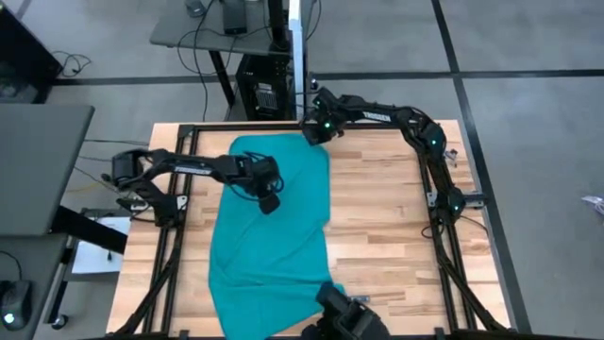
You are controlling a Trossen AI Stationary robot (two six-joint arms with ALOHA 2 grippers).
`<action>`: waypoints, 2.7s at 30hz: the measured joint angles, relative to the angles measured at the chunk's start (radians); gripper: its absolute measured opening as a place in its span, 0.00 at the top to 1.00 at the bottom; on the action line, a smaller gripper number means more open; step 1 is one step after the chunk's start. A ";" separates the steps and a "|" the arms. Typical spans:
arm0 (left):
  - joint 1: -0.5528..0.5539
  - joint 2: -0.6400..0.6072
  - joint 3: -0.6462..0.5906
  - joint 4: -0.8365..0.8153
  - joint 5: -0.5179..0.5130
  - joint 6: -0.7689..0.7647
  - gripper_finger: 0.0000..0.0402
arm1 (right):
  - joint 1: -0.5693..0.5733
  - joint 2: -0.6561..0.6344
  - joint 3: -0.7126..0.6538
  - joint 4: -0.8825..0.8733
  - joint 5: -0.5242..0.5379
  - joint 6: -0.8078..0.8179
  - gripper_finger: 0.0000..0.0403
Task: Roll towel
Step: Fold the blue towel
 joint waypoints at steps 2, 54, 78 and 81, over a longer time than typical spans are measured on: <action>0.000 0.029 0.000 0.011 0.001 -0.003 0.60 | -0.003 0.015 0.000 -0.039 0.000 -0.030 1.00; 0.077 -0.401 -0.164 -0.175 0.214 -0.074 0.60 | 0.352 -0.339 -0.363 -0.170 0.044 -0.272 1.00; -0.223 -0.393 0.037 -0.146 0.351 0.135 0.44 | 0.811 -0.731 -0.551 -0.098 0.105 -0.024 0.69; -0.391 -0.393 0.097 -0.199 0.205 0.103 0.44 | 0.958 -0.783 -0.551 -0.095 0.267 -0.028 0.59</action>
